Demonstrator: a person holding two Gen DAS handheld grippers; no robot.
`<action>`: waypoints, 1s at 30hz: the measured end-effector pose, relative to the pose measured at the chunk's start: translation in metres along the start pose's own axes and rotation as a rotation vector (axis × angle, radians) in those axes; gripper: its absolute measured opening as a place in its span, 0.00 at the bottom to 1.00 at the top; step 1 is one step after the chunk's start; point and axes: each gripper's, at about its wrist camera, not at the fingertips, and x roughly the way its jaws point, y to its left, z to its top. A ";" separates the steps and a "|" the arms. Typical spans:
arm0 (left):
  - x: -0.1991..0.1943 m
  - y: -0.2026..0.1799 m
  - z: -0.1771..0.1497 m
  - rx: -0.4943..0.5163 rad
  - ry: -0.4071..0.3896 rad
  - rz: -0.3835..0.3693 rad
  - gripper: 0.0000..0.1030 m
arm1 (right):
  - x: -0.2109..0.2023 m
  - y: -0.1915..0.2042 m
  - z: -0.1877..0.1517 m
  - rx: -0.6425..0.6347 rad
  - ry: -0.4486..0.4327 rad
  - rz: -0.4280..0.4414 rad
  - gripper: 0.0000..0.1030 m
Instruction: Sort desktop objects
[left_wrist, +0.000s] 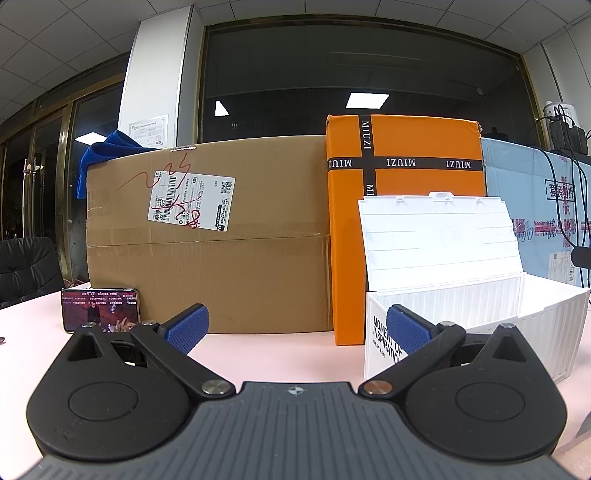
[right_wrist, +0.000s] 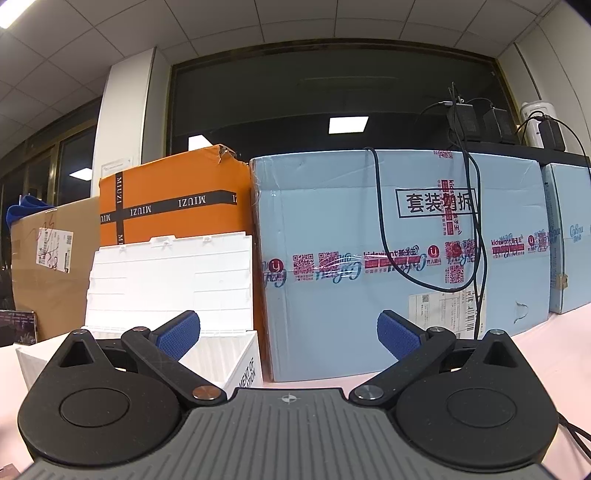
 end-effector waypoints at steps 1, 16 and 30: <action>0.000 0.000 0.001 0.000 0.000 0.000 1.00 | 0.000 0.000 0.000 0.000 0.000 0.000 1.00; 0.003 -0.001 0.001 0.005 -0.002 -0.014 1.00 | 0.002 0.001 -0.001 -0.002 0.015 0.005 1.00; 0.001 -0.004 0.000 0.012 0.006 -0.059 1.00 | -0.002 0.001 -0.002 0.008 0.028 -0.006 1.00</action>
